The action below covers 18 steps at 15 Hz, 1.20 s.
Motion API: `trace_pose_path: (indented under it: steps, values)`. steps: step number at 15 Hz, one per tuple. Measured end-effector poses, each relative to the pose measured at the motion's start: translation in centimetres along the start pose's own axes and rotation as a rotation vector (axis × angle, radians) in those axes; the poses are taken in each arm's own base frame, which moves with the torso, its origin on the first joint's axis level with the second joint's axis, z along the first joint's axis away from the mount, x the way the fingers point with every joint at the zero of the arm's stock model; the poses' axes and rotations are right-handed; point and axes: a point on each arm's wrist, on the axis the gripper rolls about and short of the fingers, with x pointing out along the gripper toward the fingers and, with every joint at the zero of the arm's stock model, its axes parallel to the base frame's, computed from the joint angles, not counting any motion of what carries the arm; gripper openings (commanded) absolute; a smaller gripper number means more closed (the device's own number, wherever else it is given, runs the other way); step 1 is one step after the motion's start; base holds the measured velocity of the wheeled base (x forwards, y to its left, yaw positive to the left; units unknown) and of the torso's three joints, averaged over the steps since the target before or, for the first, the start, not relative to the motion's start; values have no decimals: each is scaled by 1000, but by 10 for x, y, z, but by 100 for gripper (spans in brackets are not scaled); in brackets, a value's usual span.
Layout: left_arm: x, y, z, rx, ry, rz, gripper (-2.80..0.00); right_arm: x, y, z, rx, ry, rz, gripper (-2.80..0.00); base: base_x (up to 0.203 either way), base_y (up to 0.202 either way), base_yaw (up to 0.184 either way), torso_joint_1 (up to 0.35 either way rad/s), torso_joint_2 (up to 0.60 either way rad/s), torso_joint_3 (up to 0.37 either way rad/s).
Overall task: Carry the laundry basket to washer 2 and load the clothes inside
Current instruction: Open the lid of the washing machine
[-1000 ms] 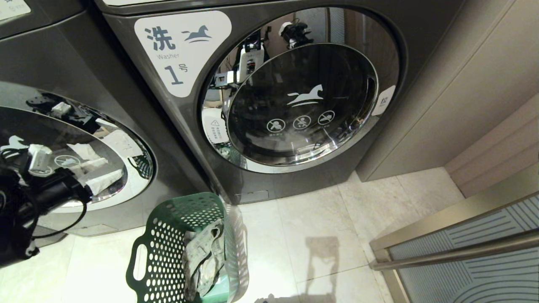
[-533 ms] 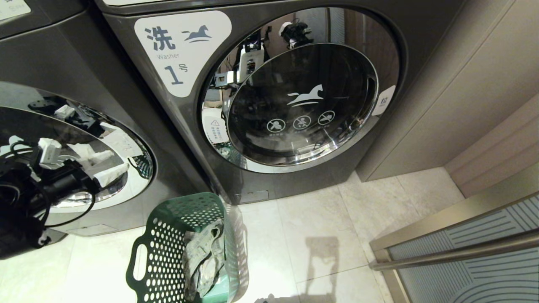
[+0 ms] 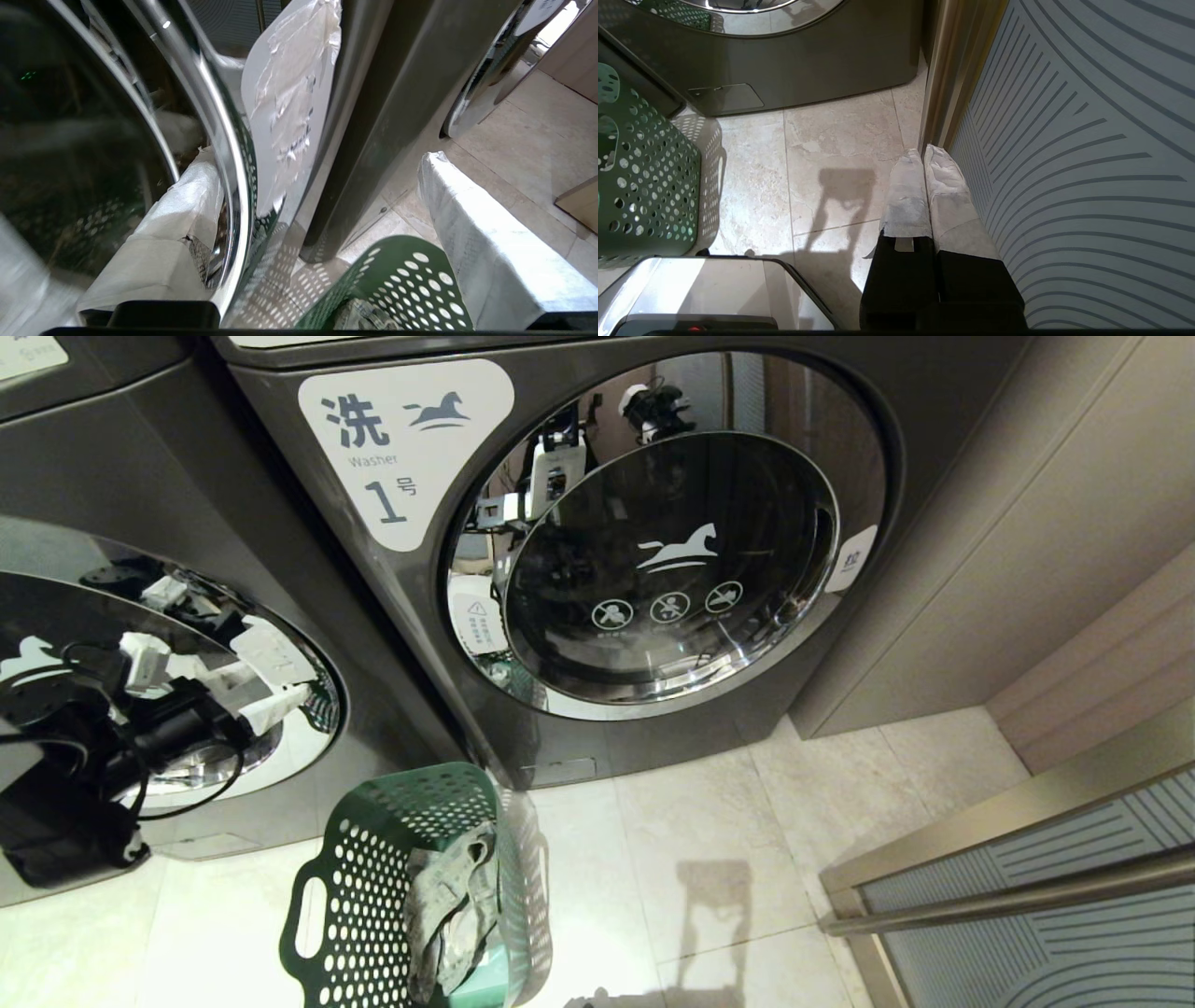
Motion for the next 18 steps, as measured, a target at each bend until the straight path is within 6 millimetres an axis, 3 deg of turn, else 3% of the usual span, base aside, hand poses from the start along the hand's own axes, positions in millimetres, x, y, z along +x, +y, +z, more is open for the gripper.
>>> trace_pose_path:
  steps: [8, 18]
  values:
    - [21, 14, -9, -59, -36, -46, 0, 0, 0, 0, 0, 0, 1, -280, 0, 0, 0, 0, 0, 0]
    - [21, 12, -14, -100, -22, -75, 0, 0, 0, 0, 0, 0, 1, -280, 0, 0, 0, 0, 0, 0]
